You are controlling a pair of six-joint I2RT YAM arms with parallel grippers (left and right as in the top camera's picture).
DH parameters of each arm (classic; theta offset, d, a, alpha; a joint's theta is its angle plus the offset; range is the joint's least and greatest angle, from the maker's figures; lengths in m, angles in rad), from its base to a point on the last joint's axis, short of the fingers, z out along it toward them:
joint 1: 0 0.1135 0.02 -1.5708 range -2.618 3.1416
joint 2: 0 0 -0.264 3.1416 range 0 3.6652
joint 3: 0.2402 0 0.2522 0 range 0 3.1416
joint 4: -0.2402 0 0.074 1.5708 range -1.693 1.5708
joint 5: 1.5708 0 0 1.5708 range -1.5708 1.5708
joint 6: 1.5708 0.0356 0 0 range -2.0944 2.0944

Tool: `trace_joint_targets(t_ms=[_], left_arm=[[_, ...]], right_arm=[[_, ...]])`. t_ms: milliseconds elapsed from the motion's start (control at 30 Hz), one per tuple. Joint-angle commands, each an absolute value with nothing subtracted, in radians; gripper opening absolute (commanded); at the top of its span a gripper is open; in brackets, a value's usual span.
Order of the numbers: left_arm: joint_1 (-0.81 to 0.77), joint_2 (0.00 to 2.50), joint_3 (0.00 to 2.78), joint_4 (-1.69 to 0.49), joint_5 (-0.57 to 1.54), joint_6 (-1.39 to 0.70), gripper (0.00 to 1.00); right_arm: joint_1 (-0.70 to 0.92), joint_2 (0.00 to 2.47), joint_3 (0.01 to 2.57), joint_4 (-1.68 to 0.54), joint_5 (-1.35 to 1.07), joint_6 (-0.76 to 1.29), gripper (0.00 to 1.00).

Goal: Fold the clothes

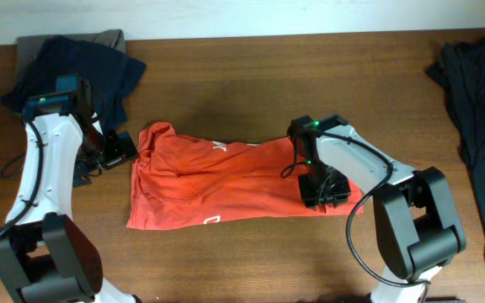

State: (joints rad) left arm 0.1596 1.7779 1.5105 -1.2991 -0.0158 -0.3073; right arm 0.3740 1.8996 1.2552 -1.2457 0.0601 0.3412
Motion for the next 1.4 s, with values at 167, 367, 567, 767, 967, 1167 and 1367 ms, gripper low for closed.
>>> trace_joint_targets(t_ms=[167,367,567,767,967,1167,1367], left_arm=[[0.166,1.784,1.506,-1.306,-0.023,-0.298,0.99],[0.166,1.784,1.506,-1.312,-0.023,-0.298,0.99],[0.166,1.784,1.506,-1.314,-0.023,-0.298,0.99],[0.166,1.784,1.506,-1.314,-0.023,-0.298,0.99],[0.166,1.784,1.506,-1.314,-0.023,-0.298,0.99],[0.166,1.784,1.506,-1.314,-0.023,-0.298,0.99],[0.166,1.784,1.506,-1.314,-0.023,-0.298,0.99]], right_arm=[[0.379,1.89,1.242,-1.213,0.088,0.345,0.5],[0.379,1.899,1.233,-1.179,0.096,0.327,0.51],[0.379,1.908,1.227,-1.178,0.118,0.327,0.43],[0.379,1.908,1.227,-1.186,0.118,0.327,0.37],[0.379,1.908,1.211,-1.187,0.119,0.327,0.37],[0.379,1.908,1.168,-1.15,0.129,0.327,0.36],[0.379,1.908,1.169,-1.128,0.128,0.331,0.24]])
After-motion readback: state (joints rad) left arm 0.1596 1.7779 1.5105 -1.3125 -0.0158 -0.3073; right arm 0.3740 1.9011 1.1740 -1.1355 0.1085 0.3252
